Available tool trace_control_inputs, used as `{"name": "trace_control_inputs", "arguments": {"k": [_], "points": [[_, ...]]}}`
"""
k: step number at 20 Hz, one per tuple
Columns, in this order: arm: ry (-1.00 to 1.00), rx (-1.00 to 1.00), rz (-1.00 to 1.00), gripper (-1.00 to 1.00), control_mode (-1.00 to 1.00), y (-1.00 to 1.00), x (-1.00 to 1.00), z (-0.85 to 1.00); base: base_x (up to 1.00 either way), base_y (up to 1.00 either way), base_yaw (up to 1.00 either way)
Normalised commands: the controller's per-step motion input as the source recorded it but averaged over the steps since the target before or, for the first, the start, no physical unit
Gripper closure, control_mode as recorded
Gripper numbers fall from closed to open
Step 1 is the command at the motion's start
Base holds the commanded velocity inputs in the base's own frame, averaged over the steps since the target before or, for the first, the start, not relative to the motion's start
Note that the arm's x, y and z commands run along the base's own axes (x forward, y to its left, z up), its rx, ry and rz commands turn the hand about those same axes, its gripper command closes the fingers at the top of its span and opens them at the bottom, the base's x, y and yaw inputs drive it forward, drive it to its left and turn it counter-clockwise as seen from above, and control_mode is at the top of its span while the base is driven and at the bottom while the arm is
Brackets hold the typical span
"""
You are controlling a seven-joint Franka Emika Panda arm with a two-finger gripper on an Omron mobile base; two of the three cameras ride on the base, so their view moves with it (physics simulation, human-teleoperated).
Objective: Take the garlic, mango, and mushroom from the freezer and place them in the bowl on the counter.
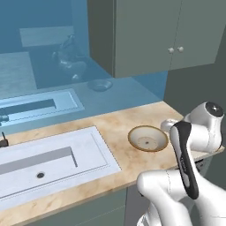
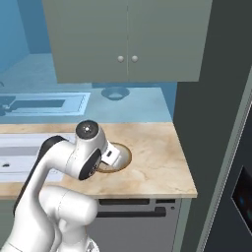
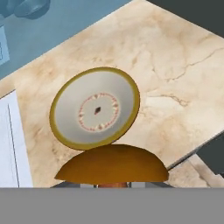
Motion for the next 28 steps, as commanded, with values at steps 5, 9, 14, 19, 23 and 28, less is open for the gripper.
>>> {"name": "trace_control_inputs", "arguments": {"k": [5, 9, 14, 19, 23, 28], "points": [[0.00, 0.00, 0.00, 1.00, -1.00, 0.07, 0.48, -0.01, 0.00, 0.00, 0.00], [0.03, 0.00, 0.00, 1.00, -1.00, 0.02, 0.35, -0.23, 0.00, 0.00, 0.00], [0.08, 0.00, 0.00, 1.00, -1.00, 0.04, 0.32, -0.32, 0.00, 0.00, 0.00], [0.07, 0.00, 0.00, 1.00, -1.00, 0.09, 0.07, -0.25, 0.00, 0.00, 0.00], [0.04, 0.00, 0.00, 1.00, -1.00, 0.05, 0.03, -0.18, 0.00, 0.00, 0.00], [0.03, 0.00, 0.00, 1.00, -1.00, 0.09, 0.00, -0.19, 0.00, 0.00, 0.00]]}}
